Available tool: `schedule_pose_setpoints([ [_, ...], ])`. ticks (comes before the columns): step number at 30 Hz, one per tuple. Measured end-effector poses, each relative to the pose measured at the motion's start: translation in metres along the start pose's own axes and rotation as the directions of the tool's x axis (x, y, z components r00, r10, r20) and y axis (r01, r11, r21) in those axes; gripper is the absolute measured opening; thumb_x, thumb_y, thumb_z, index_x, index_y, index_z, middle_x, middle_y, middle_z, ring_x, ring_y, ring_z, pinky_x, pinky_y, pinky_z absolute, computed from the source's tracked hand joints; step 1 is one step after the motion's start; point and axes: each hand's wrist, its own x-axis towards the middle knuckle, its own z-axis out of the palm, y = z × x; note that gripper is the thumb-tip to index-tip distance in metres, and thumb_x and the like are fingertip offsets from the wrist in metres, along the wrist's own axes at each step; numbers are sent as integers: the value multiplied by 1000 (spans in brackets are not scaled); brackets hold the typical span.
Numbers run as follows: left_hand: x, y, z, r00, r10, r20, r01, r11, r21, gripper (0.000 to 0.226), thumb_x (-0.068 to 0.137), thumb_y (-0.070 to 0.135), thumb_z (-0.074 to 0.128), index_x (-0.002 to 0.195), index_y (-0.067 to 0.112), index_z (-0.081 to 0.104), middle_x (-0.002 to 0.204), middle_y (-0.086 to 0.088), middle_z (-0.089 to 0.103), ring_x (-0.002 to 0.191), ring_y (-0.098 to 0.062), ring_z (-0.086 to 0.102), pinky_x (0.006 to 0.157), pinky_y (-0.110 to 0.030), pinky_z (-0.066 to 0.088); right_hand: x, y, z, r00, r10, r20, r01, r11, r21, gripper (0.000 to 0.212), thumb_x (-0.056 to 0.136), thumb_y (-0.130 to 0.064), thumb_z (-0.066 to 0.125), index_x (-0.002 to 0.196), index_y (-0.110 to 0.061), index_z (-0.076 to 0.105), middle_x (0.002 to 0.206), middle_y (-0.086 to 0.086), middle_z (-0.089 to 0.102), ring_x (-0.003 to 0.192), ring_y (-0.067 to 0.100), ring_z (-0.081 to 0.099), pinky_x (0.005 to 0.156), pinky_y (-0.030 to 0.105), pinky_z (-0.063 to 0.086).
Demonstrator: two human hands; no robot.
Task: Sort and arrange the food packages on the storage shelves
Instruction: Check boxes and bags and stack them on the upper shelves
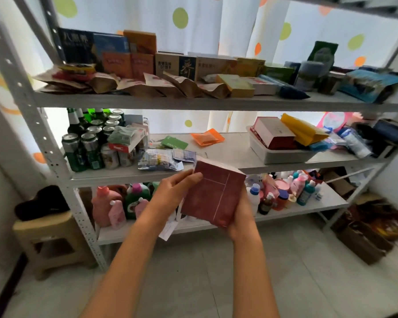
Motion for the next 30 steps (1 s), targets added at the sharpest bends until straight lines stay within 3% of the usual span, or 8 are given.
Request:
schedule_pose_setpoints([
  [3,5,4,3,998,24,64,-22,999,-29,52,75,42,77,125,39,63,119,3,69,108,-17,67,93,-37,56,-2,-10,-7,998,44,48,-48,996,75,74,93,-77,30,120,-19,68,101,12,78,82,28,77,70,39,58],
  [8,11,-7,8,986,35,161,-3,982,-191,75,63,22,86,129,45,58,129,5,63,113,-20,65,92,-41,57,-6,-18,-18,995,23,100,-33,995,96,73,90,-78,42,121,-18,70,115,17,74,105,36,71,81,46,58],
  [14,5,-30,9,992,75,102,-39,945,-324,69,65,3,80,124,33,64,123,5,70,112,-18,67,88,-41,59,-12,-19,-24,995,-14,97,24,994,-107,66,89,-80,37,123,-33,69,121,6,73,114,28,66,95,52,54],
  [17,4,-38,11,997,35,62,-10,932,-363,68,62,22,89,125,25,64,119,-3,72,107,-23,70,80,-35,60,-15,-16,-30,986,-141,91,154,974,-163,59,86,-74,47,124,-34,65,117,4,74,111,25,68,98,52,54],
  [20,6,-37,12,999,-39,5,39,942,-333,71,61,50,88,122,21,66,116,-10,73,105,-30,70,86,-45,58,-20,-16,-37,979,-178,96,193,966,-174,62,76,-71,61,124,-32,64,114,6,74,109,30,69,96,54,55],
  [23,9,-32,14,996,-91,-16,82,956,-281,54,75,52,75,117,19,66,108,-11,75,97,-30,72,75,-40,59,-23,-16,-42,977,-190,97,206,958,-201,67,66,-72,67,121,-34,62,120,9,70,111,31,67,91,54,58],
  [26,11,-27,23,992,-121,-28,110,961,-252,54,78,52,71,119,18,64,106,-11,74,94,-30,73,68,-40,60,-26,-19,-44,977,-203,65,213,943,-256,73,67,-74,65,126,-32,58,122,7,68,112,29,66,89,51,59],
  [30,8,-28,34,980,-181,-81,159,961,-228,54,84,57,66,115,13,63,105,-14,73,92,-36,71,62,-40,61,-29,-22,-47,973,-215,82,230,910,-345,51,75,-62,66,117,-35,57,114,0,68,105,18,65,78,35,58],
])
